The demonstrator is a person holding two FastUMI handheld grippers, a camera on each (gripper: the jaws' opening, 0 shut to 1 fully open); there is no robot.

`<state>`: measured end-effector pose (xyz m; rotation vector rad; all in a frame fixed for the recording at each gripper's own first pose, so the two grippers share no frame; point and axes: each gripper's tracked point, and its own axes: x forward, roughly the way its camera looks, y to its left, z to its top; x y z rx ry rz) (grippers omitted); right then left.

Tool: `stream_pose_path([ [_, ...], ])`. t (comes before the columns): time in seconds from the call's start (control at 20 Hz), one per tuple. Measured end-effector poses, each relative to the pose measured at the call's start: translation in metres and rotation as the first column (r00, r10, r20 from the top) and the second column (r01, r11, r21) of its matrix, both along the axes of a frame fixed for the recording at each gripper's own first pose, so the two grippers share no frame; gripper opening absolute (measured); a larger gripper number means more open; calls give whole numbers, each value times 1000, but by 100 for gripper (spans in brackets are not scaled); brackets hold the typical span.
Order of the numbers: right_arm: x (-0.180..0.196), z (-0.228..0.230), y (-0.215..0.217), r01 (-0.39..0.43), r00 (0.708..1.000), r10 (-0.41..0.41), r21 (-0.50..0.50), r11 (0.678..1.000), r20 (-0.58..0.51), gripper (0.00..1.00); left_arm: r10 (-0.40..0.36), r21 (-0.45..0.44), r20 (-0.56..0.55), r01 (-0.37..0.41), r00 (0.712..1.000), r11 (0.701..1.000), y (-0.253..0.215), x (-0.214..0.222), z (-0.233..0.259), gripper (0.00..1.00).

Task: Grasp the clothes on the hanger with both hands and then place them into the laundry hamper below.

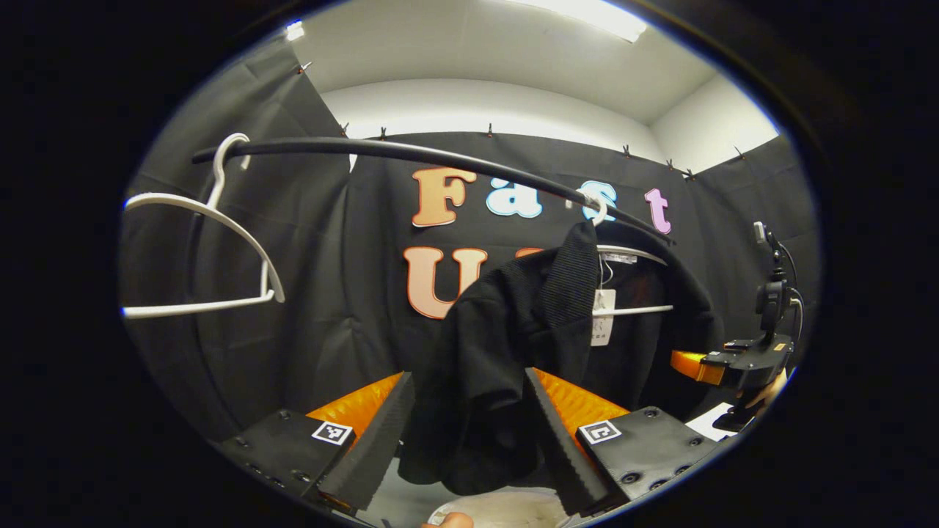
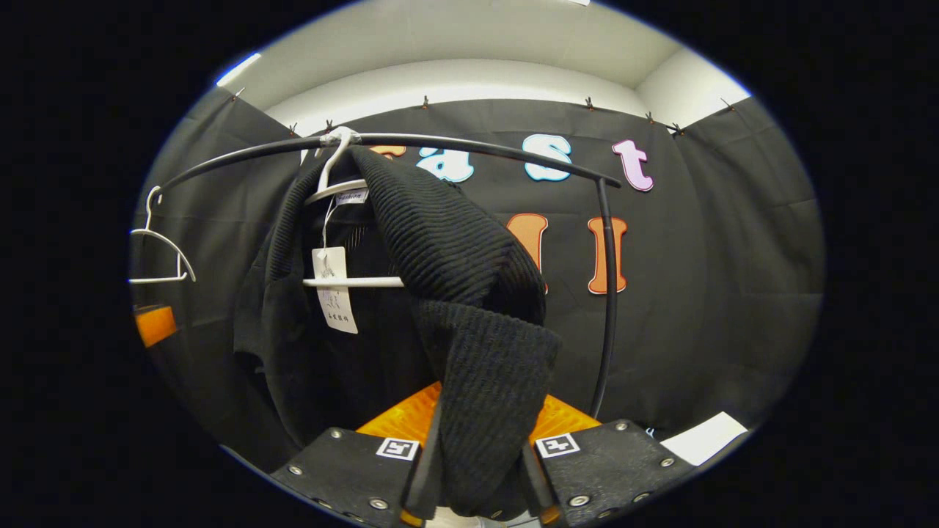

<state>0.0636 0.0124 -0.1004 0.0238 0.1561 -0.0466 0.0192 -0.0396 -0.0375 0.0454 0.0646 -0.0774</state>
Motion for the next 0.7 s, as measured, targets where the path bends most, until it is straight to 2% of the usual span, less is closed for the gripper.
stream_pose_path([
  [0.05, -2, 1, -1, -6, 1000, 6, 4, 1000, 1, 47, -14, -8, -6, 14, 1000, 1000, -8, 4, -4, 95],
  [0.1, -3, 2, -2, -11, 1000, 11, 8, 1000, 3, 25, -27, -12, -10, 27, 1000, 1000, -16, 10, -7, 93],
  [0.15, -4, 4, -3, -17, 1000, 17, 12, 1000, 7, 30, -38, -14, -13, 37, 999, 999, -22, 13, -10, 95],
  [0.3, -8, 9, -4, -33, 999, 33, 16, 999, 13, 16, -53, -10, -24, 53, 998, 999, -34, 22, -18, 100],
  [0.6, -17, 17, -6, -65, 997, 66, -22, 998, 44, 11, -52, 32, -33, 53, 998, 998, -57, 42, -33, 100],
  [0.7, -17, 19, -8, -70, 996, 71, -17, 997, 50, 10, -68, 24, -33, 69, 997, 997, -68, 49, -38, 92],
])
